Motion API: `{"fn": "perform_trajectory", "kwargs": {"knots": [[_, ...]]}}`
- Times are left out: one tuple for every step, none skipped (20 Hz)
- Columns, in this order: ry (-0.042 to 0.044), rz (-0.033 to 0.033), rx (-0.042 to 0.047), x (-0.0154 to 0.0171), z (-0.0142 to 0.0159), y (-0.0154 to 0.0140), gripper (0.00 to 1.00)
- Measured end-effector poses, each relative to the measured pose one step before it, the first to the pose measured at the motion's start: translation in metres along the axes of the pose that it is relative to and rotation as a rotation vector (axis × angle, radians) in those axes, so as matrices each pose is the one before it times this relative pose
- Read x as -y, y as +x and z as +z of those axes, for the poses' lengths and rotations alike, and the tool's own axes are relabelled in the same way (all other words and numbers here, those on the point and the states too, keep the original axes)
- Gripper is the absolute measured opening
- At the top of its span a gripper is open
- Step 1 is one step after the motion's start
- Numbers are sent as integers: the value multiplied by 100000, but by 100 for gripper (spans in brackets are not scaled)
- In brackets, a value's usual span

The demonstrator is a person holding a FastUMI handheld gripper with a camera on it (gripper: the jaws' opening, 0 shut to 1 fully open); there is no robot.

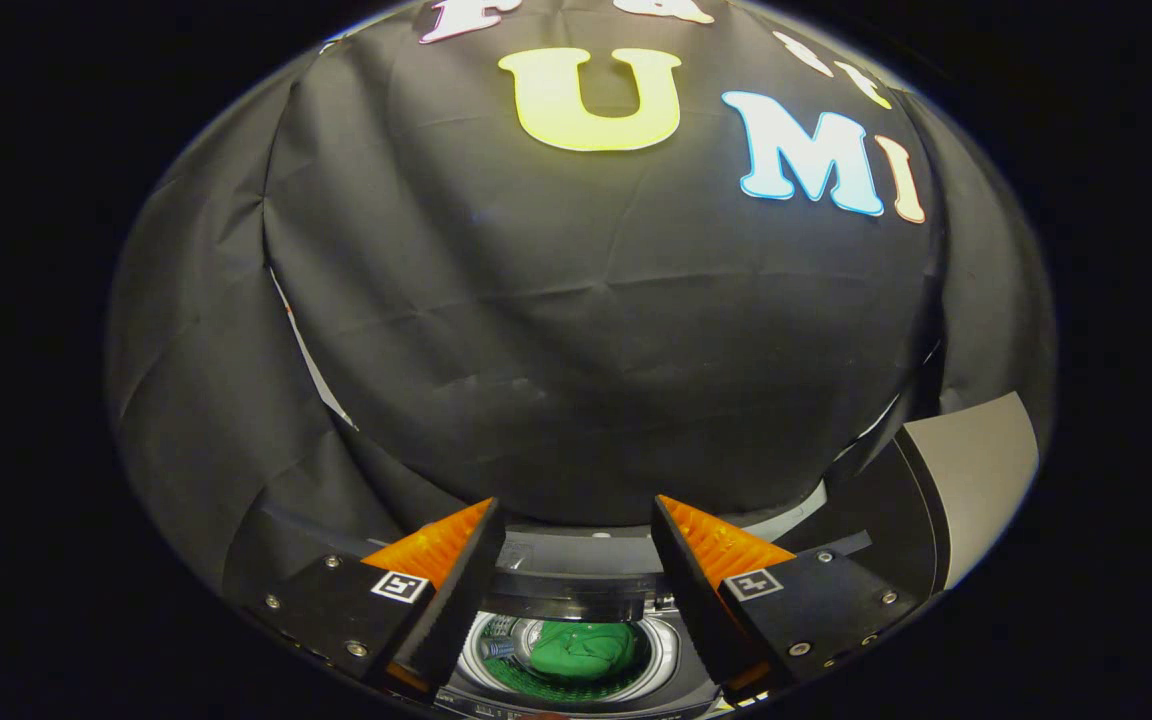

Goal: Put the clothes into the washing machine and then close the washing machine lid.

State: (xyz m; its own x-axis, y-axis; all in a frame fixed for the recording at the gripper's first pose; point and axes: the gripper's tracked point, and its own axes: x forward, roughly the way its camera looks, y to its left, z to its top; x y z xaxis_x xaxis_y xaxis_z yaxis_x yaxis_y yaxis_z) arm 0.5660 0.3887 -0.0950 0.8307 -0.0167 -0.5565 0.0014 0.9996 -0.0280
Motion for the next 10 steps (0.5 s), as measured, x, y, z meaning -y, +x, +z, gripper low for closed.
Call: {"fn": "perform_trajectory", "kwargs": {"knots": [[-158,66,849,-97,-199,-258,92],[-179,211,777,-45,-186,-213,92],[4,169,509,56,-121,-50,92],[58,100,375,-17,-121,-159,92],[-155,-17,304,-41,-276,-170,92],[-86,23,273,-69,-183,-206,92],[-209,75,382,-62,-334,-309,92],[-49,101,736,-91,-128,-313,92],[-232,273,1029,-131,-334,-328,92],[-102,682,1025,-159,-118,-338,92]]}}
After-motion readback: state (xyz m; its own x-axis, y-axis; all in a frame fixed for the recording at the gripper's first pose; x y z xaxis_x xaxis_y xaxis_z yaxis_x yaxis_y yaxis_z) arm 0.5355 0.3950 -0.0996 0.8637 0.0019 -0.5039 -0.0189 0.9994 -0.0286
